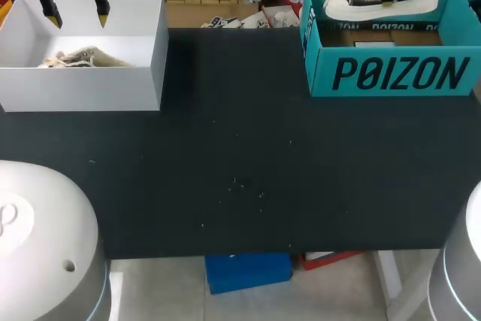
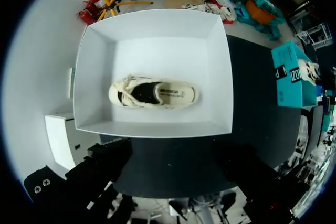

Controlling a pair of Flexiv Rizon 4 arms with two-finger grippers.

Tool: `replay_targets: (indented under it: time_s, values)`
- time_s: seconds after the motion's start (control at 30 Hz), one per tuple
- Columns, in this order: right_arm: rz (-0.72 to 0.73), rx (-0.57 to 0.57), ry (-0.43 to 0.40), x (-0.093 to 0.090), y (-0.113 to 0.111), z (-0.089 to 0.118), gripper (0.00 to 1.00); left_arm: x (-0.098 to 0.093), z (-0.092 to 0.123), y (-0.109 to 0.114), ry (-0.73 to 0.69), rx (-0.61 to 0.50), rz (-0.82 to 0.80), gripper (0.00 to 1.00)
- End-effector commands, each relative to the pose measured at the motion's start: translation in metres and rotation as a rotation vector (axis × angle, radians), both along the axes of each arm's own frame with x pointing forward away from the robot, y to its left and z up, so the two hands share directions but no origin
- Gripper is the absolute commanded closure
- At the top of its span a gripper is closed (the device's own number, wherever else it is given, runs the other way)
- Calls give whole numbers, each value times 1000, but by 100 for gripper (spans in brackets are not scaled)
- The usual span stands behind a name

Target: Take the shoe out of the shoebox, open the shoe tongue, remove and reinsert the insole, then place the shoe into the shoebox

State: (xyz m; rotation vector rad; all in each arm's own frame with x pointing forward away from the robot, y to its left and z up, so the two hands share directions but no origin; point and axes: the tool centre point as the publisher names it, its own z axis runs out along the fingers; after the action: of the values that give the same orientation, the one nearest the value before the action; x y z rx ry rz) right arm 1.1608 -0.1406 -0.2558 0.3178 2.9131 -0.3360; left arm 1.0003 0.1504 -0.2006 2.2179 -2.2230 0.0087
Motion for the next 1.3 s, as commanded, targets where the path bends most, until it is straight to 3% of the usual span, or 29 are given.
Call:
replay_targets:
  time_s: [0.03,0.2,0.33,0.67,0.97,1.3]
  values:
    - [30,-43,-145,-55,27,89,100,0,0,0,2,2,1,0]
    - [54,-71,-198,-77,46,121,100,0,0,0,2,2,1,0]
    - [76,-90,-232,-105,69,138,100,0,0,0,2,2,1,0]
    - [98,-77,-274,-185,153,143,100,0,0,0,2,2,1,0]
    - [58,-47,-314,-237,245,118,100,0,0,0,2,2,1,0]
    - [21,-14,-268,-281,325,61,100,0,0,0,2,2,1,0]
